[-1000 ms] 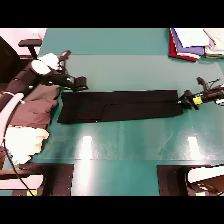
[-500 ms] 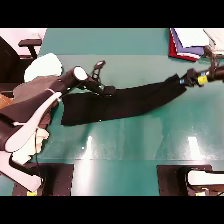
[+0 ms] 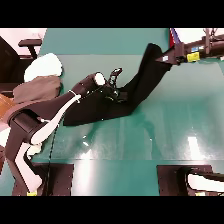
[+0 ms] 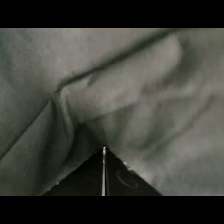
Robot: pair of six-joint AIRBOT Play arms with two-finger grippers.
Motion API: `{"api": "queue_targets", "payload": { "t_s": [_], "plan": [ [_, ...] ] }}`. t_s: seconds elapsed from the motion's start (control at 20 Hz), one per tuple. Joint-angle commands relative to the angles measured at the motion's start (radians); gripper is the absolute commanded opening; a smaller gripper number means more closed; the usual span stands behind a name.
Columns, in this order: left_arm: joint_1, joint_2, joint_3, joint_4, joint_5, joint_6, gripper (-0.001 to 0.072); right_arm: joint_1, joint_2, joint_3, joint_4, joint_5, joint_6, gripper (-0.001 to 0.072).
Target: Fold the shirts.
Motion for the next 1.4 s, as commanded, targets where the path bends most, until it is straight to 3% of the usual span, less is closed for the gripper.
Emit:
{"api": "queue_targets", "payload": {
  "t_s": [0.0, 0.2, 0.5, 0.55, 0.65, 0.7, 0.85, 1.05, 1.35],
  "plan": [
    [0.017, -0.005, 0.032, 0.008, -0.018, -0.005, 0.0024, 0.086, 0.002, 0.024, 0.008, -0.045, 0.007, 0.0017],
    [0.166, 0.125, 0.064, 0.131, -0.109, -0.005, 0.0023, 0.190, 0.000, 0.023, 0.008, -0.104, 0.006, 0.0017],
    [0.488, 0.485, 0.064, 0.264, -0.163, -0.003, 0.0024, 0.544, -0.138, 0.023, 0.069, -0.439, -0.057, 0.0021],
    [0.531, 0.535, 0.064, 0.277, -0.163, -0.003, 0.0024, 0.592, -0.180, 0.023, 0.114, -0.483, -0.106, 0.0073],
    [0.601, 0.608, 0.064, 0.290, -0.173, -0.003, 0.0024, 0.659, -0.269, 0.046, 0.196, -0.523, -0.182, 0.0412],
    [0.628, 0.634, 0.064, 0.292, -0.181, -0.003, 0.0024, 0.674, -0.314, 0.090, 0.185, -0.473, -0.182, 0.0441],
    [0.667, 0.669, 0.063, 0.293, -0.218, 0.001, 0.0024, 0.643, -0.375, 0.193, 0.119, -0.270, -0.168, 0.0438],
    [0.667, 0.672, 0.063, 0.294, -0.279, 0.005, 0.0025, 0.494, -0.369, 0.182, -0.057, -0.078, -0.037, 0.0438],
    [0.666, 0.672, 0.063, 0.292, -0.310, 0.031, 0.0025, 0.185, -0.370, -0.060, -0.080, -0.021, 0.078, 0.0437]
  ]
}}
